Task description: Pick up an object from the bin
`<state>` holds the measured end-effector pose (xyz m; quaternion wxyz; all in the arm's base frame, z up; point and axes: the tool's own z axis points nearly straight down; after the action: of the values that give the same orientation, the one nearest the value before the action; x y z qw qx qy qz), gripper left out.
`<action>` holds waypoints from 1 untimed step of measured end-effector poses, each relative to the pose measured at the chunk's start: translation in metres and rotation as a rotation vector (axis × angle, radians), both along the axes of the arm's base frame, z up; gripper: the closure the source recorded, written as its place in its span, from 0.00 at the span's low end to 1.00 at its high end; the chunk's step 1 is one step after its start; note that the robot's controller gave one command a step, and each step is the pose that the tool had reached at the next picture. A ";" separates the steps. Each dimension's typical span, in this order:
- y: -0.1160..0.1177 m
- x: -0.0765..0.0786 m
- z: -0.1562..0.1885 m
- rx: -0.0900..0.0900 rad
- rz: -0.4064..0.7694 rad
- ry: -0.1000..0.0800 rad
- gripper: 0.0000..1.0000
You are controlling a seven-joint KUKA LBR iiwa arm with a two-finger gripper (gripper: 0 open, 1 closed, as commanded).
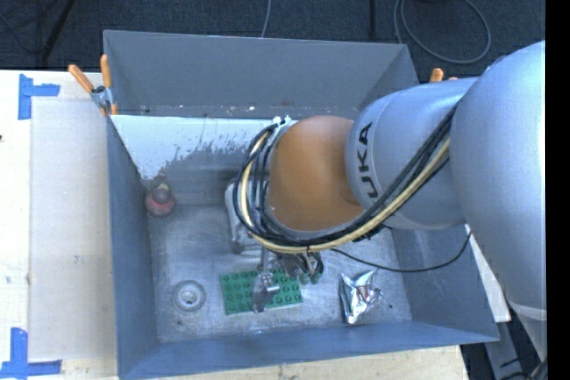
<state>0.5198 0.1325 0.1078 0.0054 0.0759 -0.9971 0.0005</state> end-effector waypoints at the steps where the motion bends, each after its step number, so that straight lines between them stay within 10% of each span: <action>1: -0.010 0.006 -0.031 0.007 -0.110 -0.010 0.00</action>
Offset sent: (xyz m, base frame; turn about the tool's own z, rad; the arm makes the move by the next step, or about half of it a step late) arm 0.0046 -0.0135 -0.0333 0.1115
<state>0.5254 0.1230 0.0769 0.0004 0.0208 -0.9998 -0.0030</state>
